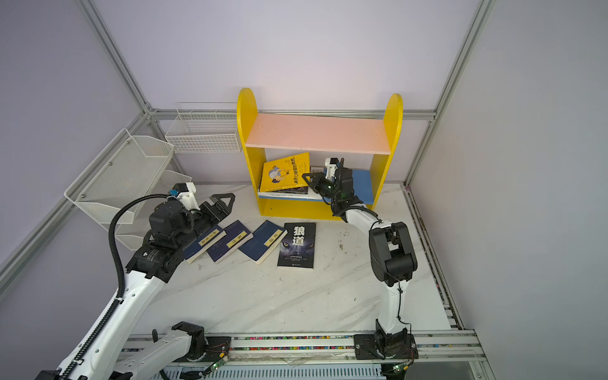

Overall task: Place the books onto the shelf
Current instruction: 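Lay the yellow paperback onto the book stack with the right gripper while the left withdraws, then push the yellow paperback deeper onto the stack with the right gripper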

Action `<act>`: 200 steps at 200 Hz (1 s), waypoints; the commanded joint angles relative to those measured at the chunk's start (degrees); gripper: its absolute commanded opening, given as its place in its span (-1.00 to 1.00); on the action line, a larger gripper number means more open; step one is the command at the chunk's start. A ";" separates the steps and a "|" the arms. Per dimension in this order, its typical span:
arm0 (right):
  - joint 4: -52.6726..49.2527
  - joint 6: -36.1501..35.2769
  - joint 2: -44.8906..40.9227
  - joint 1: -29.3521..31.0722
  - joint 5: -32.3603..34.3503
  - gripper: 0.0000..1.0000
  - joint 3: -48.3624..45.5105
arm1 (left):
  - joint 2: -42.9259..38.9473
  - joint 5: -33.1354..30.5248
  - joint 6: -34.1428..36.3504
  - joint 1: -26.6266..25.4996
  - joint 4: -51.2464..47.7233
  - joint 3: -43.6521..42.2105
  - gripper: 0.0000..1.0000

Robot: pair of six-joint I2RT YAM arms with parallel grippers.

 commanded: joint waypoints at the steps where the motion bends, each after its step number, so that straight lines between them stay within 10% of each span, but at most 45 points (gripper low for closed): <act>1: 5.55 -1.54 -0.33 0.83 3.45 -0.87 1.45 | -0.95 -0.24 0.09 0.47 2.08 -2.63 0.83; 153: 5.94 -2.36 2.74 3.42 4.00 -0.86 2.49 | -2.64 -0.15 -0.73 0.56 2.12 -4.29 0.83; 200: 0.74 -5.48 3.27 3.49 3.90 -0.37 3.12 | -2.71 -0.33 -2.33 0.57 2.66 -5.31 0.84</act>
